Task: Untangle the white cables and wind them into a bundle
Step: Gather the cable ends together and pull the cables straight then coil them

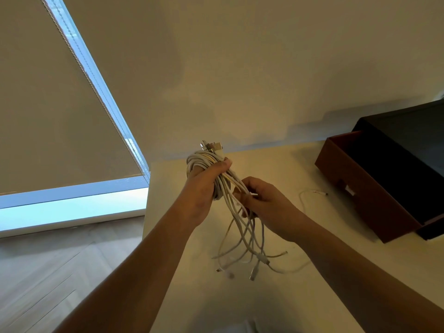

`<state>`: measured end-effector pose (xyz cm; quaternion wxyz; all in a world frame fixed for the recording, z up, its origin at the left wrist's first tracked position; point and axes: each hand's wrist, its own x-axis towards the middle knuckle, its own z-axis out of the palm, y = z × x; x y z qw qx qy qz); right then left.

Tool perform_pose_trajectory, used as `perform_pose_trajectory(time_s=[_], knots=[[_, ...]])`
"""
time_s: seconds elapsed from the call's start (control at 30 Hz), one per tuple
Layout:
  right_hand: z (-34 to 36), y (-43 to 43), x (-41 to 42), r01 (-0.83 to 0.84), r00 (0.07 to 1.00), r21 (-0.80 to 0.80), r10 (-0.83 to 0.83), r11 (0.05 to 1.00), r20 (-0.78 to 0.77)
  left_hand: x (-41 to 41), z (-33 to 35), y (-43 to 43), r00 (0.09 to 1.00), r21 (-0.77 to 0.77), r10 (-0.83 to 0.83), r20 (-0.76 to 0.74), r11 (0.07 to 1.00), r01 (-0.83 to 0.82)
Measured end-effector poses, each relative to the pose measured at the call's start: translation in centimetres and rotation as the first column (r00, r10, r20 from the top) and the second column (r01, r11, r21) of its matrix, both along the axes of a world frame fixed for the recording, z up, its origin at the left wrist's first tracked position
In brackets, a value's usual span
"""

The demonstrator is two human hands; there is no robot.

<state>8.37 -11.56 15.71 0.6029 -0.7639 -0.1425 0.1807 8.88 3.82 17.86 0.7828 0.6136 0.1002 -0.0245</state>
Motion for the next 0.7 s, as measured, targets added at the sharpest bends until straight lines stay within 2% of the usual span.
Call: perform_pose_trajectory(time_s=[0.1, 0.27, 0.37, 0.53, 0.6, 0.7], knots=[[-0.1, 0.0, -0.2, 0.062, 0.977, -0.229, -0.012, 0.971, 0.213, 0.2, 0.1, 0.1, 0.998, 0.0, 0.066, -0.015, 0.998, -0.066], [-0.5, 0.3, -1.6, 0.16, 0.9, -0.417, 0.041, 0.895, 0.434, 0.4, 0.6, 0.0, 0.992, -0.04, 0.128, 0.006, 0.991, -0.127], [-1.3, 0.2, -2.3, 0.15, 0.904, -0.452, 0.063, 0.879, 0.423, 0.4, 0.7, 0.1, 0.989, -0.045, 0.148, -0.007, 0.988, -0.148], [-3.2, -0.6, -2.5, 0.04, 0.952, -0.562, 0.139, 0.826, 0.272, 1.0, 1.7, 0.7, 0.962, -0.146, 0.272, -0.002, 0.952, -0.269], [-4.5, -1.2, -2.5, 0.048, 0.952, -0.595, 0.143, 0.802, 0.269, 1.4, 2.3, 1.1, 0.954, -0.168, 0.298, 0.007, 0.941, -0.293], [-6.0, -1.8, -2.0, 0.109, 0.929, -0.595, 0.132, 0.796, 0.346, 1.3, 2.5, 1.4, 0.96, -0.162, 0.281, 0.002, 0.947, -0.277]])
